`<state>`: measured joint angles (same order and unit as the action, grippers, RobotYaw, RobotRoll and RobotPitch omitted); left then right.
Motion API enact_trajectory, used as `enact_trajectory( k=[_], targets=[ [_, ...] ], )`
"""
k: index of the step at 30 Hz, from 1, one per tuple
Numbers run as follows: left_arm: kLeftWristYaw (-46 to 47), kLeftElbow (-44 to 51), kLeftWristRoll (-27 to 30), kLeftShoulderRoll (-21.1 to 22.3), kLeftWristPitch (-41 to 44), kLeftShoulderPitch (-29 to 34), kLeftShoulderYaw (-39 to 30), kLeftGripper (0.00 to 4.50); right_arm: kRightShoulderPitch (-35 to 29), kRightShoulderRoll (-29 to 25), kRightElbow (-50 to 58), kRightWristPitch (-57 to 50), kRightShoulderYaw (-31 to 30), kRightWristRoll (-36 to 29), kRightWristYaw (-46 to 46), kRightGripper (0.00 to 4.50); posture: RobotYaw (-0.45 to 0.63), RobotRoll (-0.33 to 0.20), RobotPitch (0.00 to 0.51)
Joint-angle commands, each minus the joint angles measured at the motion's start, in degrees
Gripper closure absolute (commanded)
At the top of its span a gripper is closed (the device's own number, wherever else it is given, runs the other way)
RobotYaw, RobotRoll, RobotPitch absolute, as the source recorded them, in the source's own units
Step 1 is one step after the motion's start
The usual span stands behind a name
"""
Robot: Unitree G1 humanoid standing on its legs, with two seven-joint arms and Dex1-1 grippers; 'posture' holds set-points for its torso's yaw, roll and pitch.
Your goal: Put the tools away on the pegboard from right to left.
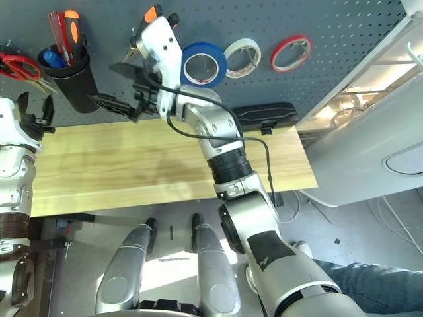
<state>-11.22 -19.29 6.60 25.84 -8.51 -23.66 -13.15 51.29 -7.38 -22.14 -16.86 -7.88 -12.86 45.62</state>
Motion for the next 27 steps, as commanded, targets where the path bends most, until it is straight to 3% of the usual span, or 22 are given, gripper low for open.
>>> enact_trajectory(
  k=[1,9,15,27],
  targets=[
    [-2.4,-0.4,-0.4,-1.8,3.1,3.0,2.7,0.05,-3.5,-0.1,-2.3,2.6,-0.9,2.3,-1.6,0.0,0.14,0.0,0.342],
    [-3.5,-1.8,-4.0,-4.4,9.6,5.3,8.8,0.05,-6.7,-1.1,-15.0,8.5,2.4,6.3,-11.1,0.0,0.12,0.0,0.331],
    [-2.0,-3.2,-4.8,-5.9,10.3,4.3,8.8,0.05,-6.4,-3.3,-22.6,11.4,6.1,7.5,-18.2,0.0,0.12,0.0,0.33],
    [-4.6,-1.0,-4.2,-5.5,9.8,3.9,8.9,0.05,-5.5,-6.4,-25.5,11.7,12.2,6.8,-26.4,0.0,0.08,0.0,0.378]
  ],
)
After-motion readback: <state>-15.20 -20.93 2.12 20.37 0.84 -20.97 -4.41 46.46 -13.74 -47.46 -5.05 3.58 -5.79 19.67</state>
